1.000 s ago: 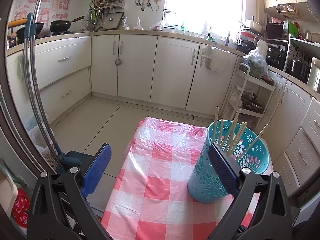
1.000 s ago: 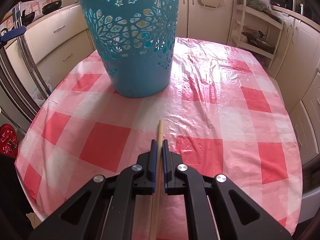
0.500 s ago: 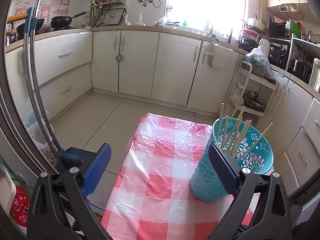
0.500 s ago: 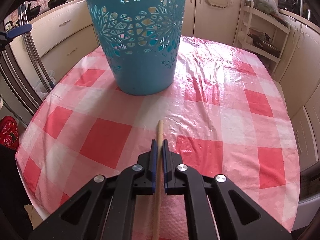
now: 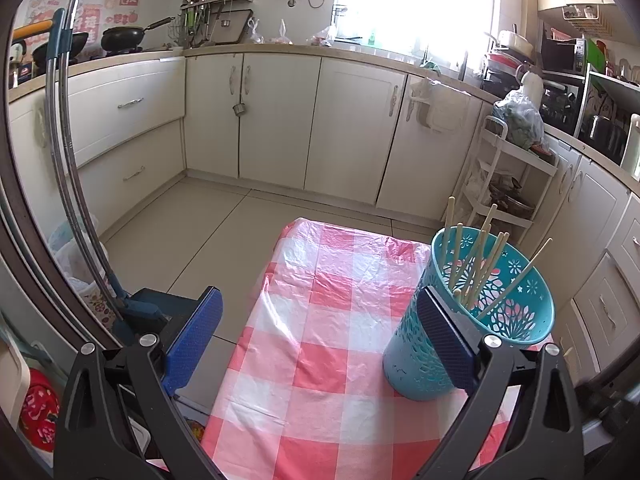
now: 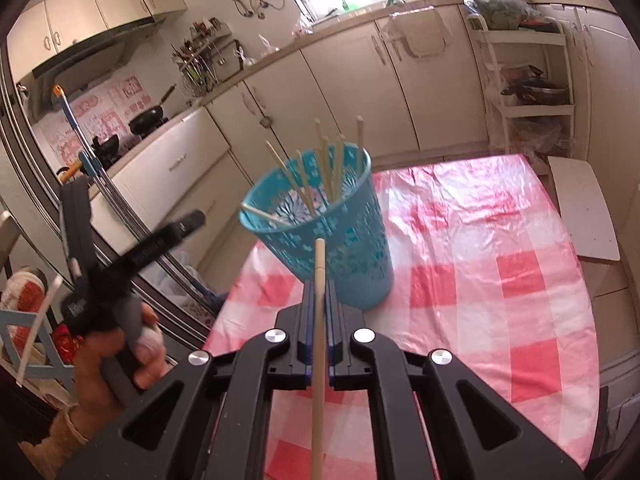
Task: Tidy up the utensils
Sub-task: 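Lift the stick with the right tool and release it into the basket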
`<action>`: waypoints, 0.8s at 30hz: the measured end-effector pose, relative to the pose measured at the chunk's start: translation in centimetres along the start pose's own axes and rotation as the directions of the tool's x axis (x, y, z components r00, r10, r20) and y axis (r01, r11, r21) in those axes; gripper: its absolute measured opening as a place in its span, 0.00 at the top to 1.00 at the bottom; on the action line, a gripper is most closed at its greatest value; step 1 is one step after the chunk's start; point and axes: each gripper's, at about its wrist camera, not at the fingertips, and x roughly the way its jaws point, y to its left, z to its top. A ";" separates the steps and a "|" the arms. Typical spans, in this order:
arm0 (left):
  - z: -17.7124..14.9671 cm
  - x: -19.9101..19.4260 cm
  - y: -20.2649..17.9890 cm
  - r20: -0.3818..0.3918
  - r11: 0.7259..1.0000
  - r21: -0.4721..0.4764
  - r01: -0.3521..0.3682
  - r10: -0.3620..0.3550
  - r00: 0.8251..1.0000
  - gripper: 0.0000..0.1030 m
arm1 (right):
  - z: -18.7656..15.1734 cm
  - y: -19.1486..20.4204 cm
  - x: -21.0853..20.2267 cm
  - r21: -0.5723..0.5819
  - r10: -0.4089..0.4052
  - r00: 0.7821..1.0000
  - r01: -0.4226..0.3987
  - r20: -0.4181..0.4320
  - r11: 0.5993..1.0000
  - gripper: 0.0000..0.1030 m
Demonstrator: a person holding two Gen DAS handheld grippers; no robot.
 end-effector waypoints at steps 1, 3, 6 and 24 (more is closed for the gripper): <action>0.0 0.0 0.0 -0.001 1.000 -0.002 0.000 0.000 1.000 0.09 | 0.7 0.4 -0.3 -0.002 0.011 1.000 -0.011 0.016 1.000 0.95; -0.1 0.1 0.0 -0.006 1.000 -0.006 0.002 -0.002 1.000 0.09 | 2.3 1.4 -0.6 -0.018 0.026 0.998 -0.025 0.052 1.000 0.95; -0.2 0.1 0.0 -0.007 1.000 -0.005 0.002 -0.002 1.000 0.09 | 4.8 2.5 -0.3 -0.033 0.020 0.994 -0.017 0.103 0.999 0.94; -0.4 0.7 -0.1 -0.031 1.000 -0.017 0.009 -0.010 0.999 0.09 | 14.0 4.1 7.1 0.006 -0.158 0.905 0.170 0.395 0.986 0.94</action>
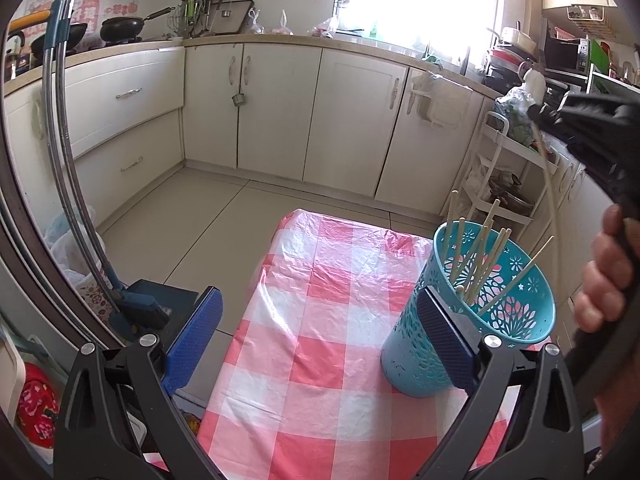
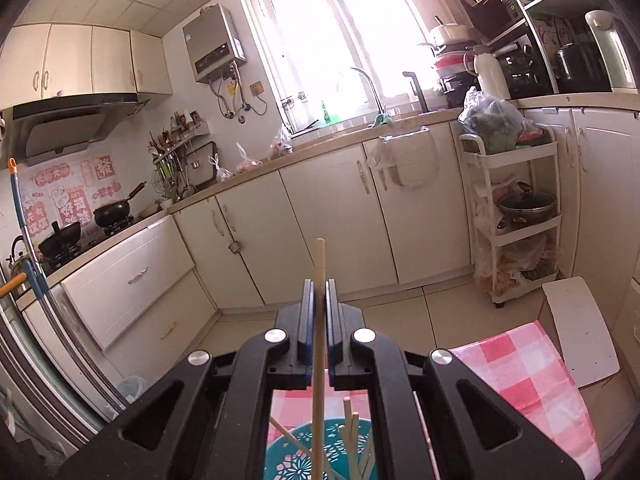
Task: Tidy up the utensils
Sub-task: 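Lift the stick with the right tool and release it into the basket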
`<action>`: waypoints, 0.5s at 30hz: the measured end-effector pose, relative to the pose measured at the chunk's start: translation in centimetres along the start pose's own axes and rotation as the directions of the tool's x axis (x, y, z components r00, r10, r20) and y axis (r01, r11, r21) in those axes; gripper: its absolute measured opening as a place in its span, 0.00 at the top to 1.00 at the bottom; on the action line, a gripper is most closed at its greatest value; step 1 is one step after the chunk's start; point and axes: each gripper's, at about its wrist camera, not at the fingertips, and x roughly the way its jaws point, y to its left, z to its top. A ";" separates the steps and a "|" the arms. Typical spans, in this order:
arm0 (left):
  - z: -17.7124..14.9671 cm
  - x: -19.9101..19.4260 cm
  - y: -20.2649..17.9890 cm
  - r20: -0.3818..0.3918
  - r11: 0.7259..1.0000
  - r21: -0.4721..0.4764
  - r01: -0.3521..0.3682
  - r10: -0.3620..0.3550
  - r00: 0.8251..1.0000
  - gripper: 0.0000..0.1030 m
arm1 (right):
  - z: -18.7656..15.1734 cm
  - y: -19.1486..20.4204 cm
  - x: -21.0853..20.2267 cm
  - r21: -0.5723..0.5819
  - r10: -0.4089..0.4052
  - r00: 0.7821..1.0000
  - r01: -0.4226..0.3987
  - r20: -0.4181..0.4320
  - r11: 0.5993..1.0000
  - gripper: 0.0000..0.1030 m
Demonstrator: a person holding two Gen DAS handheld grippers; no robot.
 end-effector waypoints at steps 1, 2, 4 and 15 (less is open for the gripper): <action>0.0 0.0 0.0 -0.001 1.000 -0.002 0.002 -0.002 1.000 0.09 | -0.2 -0.1 0.5 0.001 -0.006 1.000 0.006 -0.012 1.000 0.94; 0.1 0.0 0.1 -0.002 1.000 -0.004 0.004 -0.004 1.000 0.09 | -0.4 -0.3 0.8 0.003 -0.010 1.000 0.010 -0.023 1.000 0.94; 0.1 0.1 0.2 -0.005 1.000 -0.005 0.008 -0.008 1.000 0.09 | -0.8 -0.5 1.0 0.005 -0.011 0.999 0.011 -0.039 1.000 0.94; 0.0 0.1 0.2 -0.012 1.000 -0.006 0.003 -0.003 1.000 0.09 | -2.4 0.0 0.7 -0.045 -0.003 0.994 -0.002 -0.107 0.999 0.94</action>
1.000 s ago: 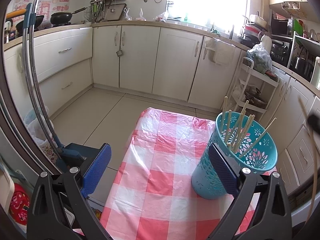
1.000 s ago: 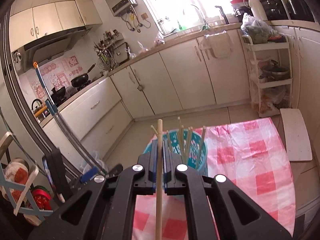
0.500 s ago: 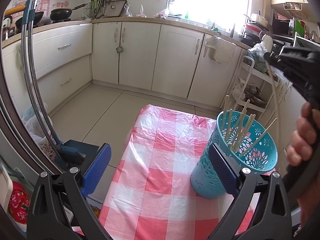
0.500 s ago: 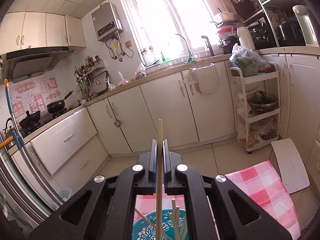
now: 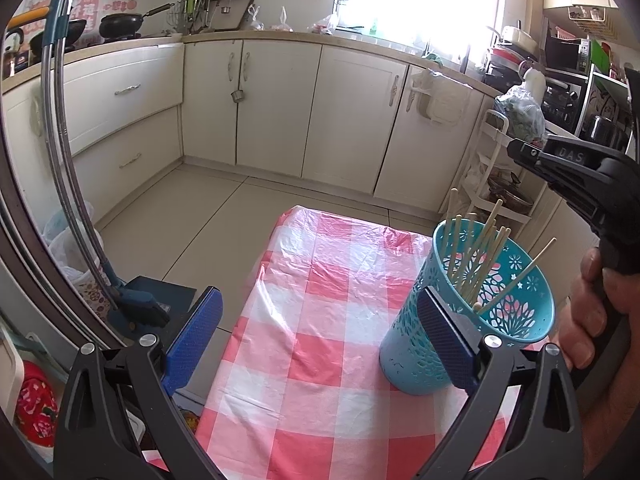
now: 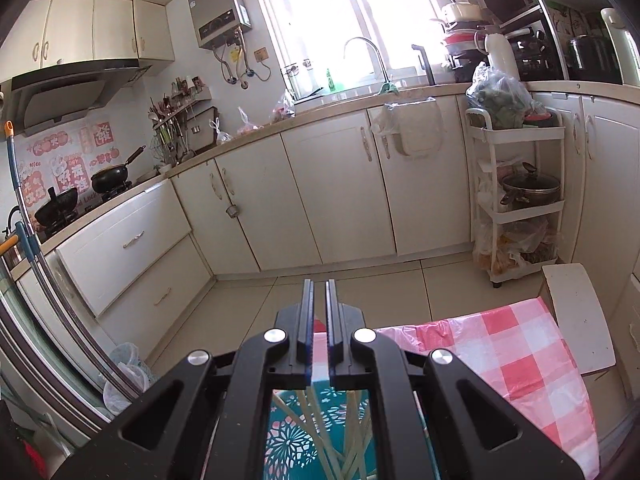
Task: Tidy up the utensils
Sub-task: 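Lift the stick with the right tool and release it into the basket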
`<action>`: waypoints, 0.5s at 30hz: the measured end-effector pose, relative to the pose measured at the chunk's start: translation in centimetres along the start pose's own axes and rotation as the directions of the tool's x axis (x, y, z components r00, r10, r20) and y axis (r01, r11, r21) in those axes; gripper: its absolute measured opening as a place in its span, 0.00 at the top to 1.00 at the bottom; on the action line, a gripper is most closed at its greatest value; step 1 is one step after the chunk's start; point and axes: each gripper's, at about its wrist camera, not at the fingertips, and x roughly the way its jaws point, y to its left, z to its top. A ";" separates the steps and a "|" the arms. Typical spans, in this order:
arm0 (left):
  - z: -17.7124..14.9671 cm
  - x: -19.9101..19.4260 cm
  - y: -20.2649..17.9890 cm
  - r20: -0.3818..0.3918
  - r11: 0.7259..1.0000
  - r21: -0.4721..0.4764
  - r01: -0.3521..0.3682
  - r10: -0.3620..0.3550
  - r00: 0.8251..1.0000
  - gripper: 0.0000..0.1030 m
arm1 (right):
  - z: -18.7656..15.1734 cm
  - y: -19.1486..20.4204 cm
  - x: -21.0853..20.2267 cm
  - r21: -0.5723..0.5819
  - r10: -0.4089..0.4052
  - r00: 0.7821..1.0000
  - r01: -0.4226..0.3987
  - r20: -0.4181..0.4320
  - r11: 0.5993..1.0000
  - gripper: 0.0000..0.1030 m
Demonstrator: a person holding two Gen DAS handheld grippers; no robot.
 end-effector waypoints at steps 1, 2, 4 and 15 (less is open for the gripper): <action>0.0 0.0 0.0 0.000 1.000 -0.001 -0.001 0.001 1.000 0.09 | 0.0 0.0 -0.3 -0.001 0.003 1.000 -0.003 -0.003 1.000 0.94; 0.0 0.0 0.1 0.001 1.000 -0.002 -0.002 0.002 1.000 0.09 | -0.1 0.0 -0.5 -0.003 0.005 1.000 -0.005 -0.005 1.000 0.94; 0.0 -0.1 0.1 0.002 1.000 -0.003 -0.002 0.002 1.000 0.09 | -0.2 -0.1 -1.1 -0.004 0.010 1.000 -0.010 -0.008 1.000 0.94; 0.0 -0.4 0.1 0.009 1.000 0.000 -0.002 0.002 1.000 0.08 | -2.4 -0.8 -7.1 -0.033 -0.001 1.000 0.001 -0.002 0.999 0.52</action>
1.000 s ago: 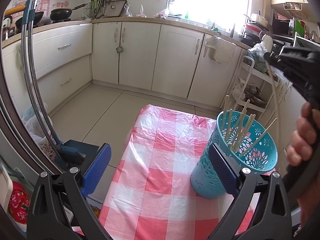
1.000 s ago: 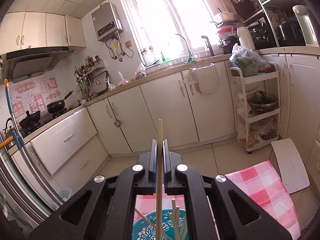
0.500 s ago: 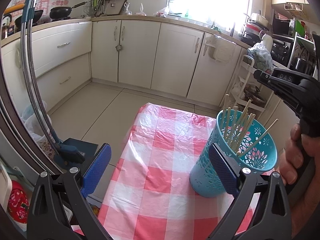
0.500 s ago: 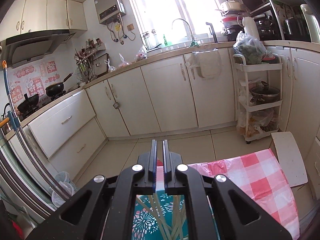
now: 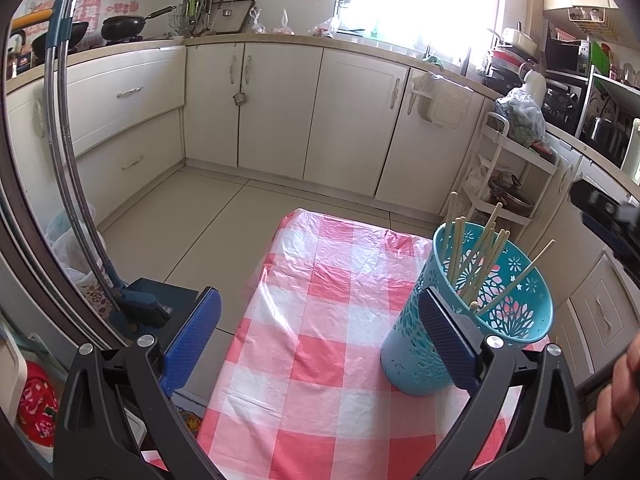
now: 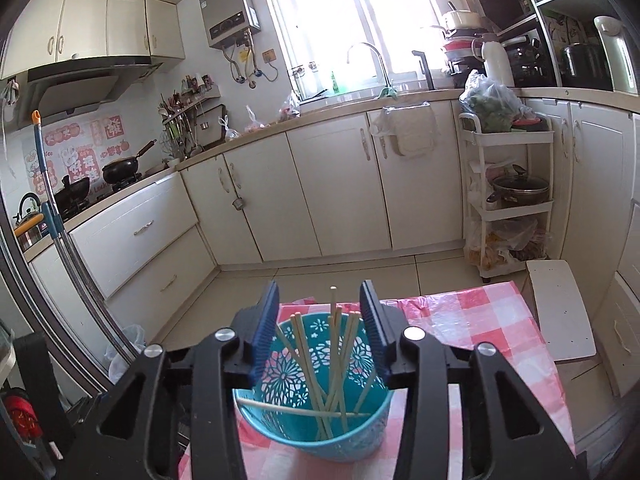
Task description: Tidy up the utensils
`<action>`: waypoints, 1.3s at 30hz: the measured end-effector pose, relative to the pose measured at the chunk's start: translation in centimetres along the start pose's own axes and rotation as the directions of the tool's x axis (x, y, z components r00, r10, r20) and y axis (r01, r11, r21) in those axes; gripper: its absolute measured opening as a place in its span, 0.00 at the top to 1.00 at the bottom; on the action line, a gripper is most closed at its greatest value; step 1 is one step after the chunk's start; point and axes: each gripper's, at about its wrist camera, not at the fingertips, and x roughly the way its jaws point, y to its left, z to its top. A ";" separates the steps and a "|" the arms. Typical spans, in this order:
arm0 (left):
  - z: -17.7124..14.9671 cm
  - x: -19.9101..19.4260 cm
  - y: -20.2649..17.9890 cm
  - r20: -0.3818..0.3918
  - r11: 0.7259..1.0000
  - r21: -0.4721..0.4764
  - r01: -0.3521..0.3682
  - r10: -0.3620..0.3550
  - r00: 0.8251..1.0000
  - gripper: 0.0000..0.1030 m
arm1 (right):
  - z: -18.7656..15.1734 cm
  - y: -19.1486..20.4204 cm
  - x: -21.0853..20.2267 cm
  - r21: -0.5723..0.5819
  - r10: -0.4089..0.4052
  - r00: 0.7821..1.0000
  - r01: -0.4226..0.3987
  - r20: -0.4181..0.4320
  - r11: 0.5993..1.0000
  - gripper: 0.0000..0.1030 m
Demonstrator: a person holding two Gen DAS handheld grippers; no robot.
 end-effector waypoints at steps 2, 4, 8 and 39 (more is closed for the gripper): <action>0.1 -0.1 -0.1 -0.001 1.000 0.005 0.001 -0.001 1.000 0.08 | -0.5 -0.1 -1.0 -0.010 -0.018 1.000 0.018 -0.003 1.000 0.43; 0.1 -0.3 -0.2 0.002 1.000 0.012 0.001 -0.001 1.000 0.08 | -1.1 -0.2 -2.0 -0.020 -0.041 0.999 0.040 -0.007 0.999 0.36; 0.1 -0.8 -0.9 0.011 0.999 0.031 0.012 -0.012 1.000 0.08 | -2.2 -0.6 -3.4 -0.025 -0.082 0.996 0.081 -0.037 0.996 0.27; -6.1 -23.0 -2.4 -0.042 0.970 0.244 -0.011 0.021 0.999 0.07 | -6.0 -1.5 -18.6 0.022 -0.048 0.993 0.051 -0.110 0.998 0.11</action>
